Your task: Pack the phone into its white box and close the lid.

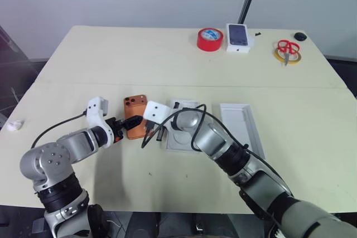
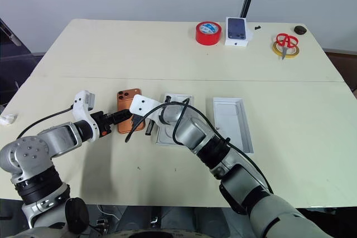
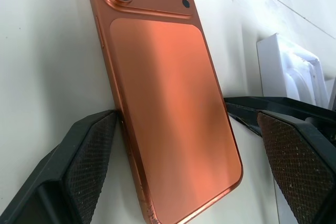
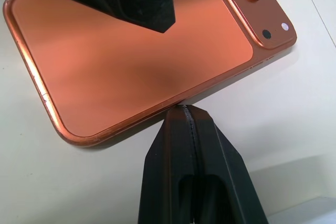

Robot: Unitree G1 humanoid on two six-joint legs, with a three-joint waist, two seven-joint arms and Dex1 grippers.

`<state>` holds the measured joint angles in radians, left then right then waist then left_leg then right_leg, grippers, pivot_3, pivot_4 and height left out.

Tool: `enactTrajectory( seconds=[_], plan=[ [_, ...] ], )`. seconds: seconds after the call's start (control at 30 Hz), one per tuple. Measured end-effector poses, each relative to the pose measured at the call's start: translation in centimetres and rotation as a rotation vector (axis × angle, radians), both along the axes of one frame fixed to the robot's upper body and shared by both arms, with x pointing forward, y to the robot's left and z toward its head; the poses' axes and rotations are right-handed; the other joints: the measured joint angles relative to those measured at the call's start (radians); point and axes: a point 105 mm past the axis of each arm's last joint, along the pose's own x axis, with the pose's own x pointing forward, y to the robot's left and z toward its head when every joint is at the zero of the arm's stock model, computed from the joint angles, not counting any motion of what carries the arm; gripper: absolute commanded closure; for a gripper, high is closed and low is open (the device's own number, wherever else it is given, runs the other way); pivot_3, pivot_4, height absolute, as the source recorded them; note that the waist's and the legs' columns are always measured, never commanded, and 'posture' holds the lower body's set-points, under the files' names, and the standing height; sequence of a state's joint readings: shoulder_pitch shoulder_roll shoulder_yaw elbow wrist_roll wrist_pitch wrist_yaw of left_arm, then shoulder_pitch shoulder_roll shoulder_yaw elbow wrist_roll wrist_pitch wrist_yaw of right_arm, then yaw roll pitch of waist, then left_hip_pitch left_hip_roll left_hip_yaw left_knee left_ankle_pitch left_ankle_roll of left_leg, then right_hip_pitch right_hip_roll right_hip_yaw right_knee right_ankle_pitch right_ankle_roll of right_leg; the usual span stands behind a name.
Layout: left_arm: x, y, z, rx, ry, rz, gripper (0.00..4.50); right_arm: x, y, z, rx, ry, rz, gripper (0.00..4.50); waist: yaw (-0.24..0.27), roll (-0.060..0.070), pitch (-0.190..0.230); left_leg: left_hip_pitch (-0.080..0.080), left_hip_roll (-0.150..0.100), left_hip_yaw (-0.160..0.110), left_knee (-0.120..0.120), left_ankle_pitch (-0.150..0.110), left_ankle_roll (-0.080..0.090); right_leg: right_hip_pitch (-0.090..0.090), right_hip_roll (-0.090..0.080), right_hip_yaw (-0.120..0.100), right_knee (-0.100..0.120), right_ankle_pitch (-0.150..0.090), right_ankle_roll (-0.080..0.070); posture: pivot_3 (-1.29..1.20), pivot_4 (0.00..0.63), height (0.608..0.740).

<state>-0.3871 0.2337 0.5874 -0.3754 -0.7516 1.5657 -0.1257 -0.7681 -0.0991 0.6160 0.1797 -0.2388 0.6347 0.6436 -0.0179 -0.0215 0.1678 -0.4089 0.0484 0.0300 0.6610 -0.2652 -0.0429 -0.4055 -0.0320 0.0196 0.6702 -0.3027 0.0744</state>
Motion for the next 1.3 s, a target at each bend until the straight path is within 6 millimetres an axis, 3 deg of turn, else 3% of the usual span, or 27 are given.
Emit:
enactTrajectory(
  seconds=[0.57,1.03,1.3],
  plan=[
    [1.9,0.7,0.0,0.151,-0.042,0.027,0.06,0.6,0.5,0.1,-0.038,-0.068,0.022,4.5,-0.003,0.0,0.0,0.001,0.0,0.0,-0.003,0.001,-0.002,-0.001,0.0,0.0,0.0,0.0,0.0,0.0,0.15,0.732],
    [1.9,-2.4,0.3,-0.119,0.02,-0.006,0.06,0.5,0.4,0.0,-0.04,-0.072,0.025,4.5,0.0,0.0,0.0,0.0,0.0,0.0,-0.003,0.001,-0.002,-0.001,0.0,0.0,0.0,0.0,0.0,0.0,0.15,0.732],
    [1.8,-1.3,0.5,-0.128,0.023,0.02,0.06,0.1,0.6,-0.1,-0.031,-0.069,0.035,4.5,-0.005,0.0,0.0,0.001,0.0,0.0,-0.004,0.001,-0.002,-0.001,0.0,0.0,0.0,0.0,0.0,0.0,0.15,0.732]
  ],
)
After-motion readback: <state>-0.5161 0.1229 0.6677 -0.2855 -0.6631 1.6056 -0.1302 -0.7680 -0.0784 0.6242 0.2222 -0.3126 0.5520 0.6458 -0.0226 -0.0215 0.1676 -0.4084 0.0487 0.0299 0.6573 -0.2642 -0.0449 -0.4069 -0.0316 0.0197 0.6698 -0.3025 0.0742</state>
